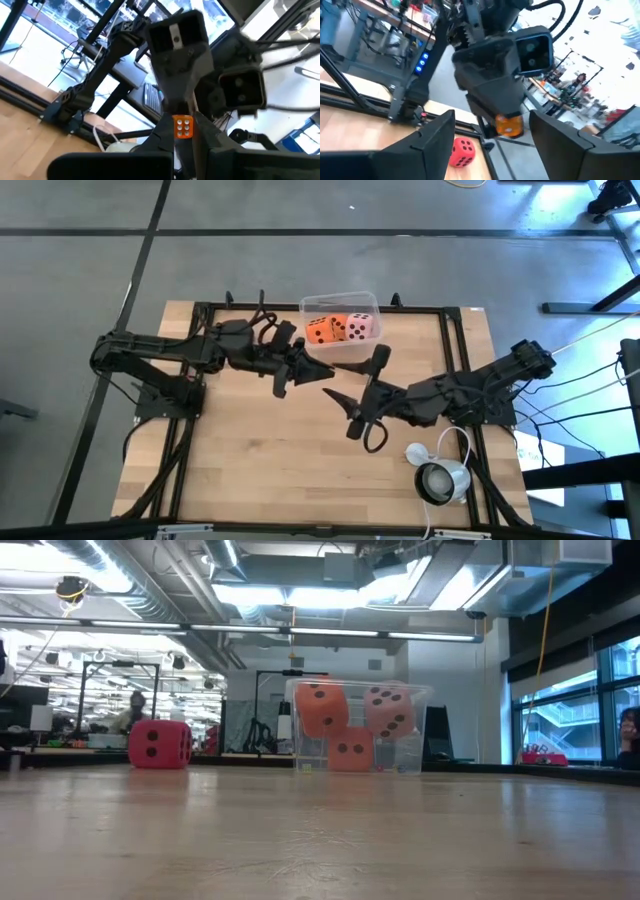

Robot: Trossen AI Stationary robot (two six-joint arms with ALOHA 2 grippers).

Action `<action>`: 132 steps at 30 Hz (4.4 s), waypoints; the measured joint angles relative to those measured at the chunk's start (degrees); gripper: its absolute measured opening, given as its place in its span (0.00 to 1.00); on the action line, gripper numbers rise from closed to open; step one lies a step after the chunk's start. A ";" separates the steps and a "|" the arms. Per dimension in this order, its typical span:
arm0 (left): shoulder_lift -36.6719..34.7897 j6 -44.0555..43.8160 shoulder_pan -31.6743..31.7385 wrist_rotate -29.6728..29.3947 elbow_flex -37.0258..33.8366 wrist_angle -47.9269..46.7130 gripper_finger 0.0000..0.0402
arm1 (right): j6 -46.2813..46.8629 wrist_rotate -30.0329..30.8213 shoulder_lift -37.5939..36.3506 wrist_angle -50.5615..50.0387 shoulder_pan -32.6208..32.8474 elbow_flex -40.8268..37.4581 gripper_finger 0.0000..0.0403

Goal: Pick & Place Dice
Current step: Put the small orange dice into the transparent bin

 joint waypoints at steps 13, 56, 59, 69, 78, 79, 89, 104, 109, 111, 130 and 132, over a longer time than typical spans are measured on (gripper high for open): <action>0.00 -0.38 -0.02 0.26 0.00 1.56 0.02 | -6.26 4.33 1.94 5.27 0.00 0.00 0.43; 0.17 -2.37 0.10 2.87 -0.06 5.62 0.36 | -11.76 10.58 1.96 8.84 1.57 0.04 0.12; 0.10 -2.85 0.32 3.78 -0.04 6.18 0.42 | -11.77 10.63 1.96 8.97 1.81 0.04 0.12; -0.06 -2.75 2.31 7.07 -0.04 6.21 0.50 | -12.61 14.33 1.85 12.01 1.79 0.03 0.12; -4.91 -1.02 6.75 20.31 0.00 -1.50 0.46 | -5.46 22.17 0.36 13.74 1.43 0.02 0.12; -6.29 0.44 7.03 20.17 0.00 -3.86 0.46 | -4.15 22.52 -0.19 13.73 1.25 0.02 0.12; -18.57 13.74 6.64 4.38 0.02 -30.84 0.39 | 19.75 15.66 -7.76 -2.62 -5.37 0.02 0.12; -20.41 16.97 5.42 -10.02 0.02 -53.62 0.36 | 56.88 -27.47 -7.82 -27.70 -31.24 -0.02 0.12; -20.41 16.66 5.40 -10.23 0.02 -54.77 0.36 | 58.75 -36.25 -4.51 -32.70 -38.90 0.00 0.12; -20.41 16.05 5.40 -9.92 0.02 -54.74 0.36 | 58.80 -38.27 -2.57 -33.52 -41.31 0.00 0.12; -20.70 14.72 5.42 -13.80 0.00 -54.65 0.36 | 54.17 -47.95 14.12 -33.41 -55.44 0.00 0.12; -20.70 14.88 5.42 -15.02 0.00 -54.66 0.36 | 53.78 -47.95 14.33 -33.50 -56.11 0.00 0.12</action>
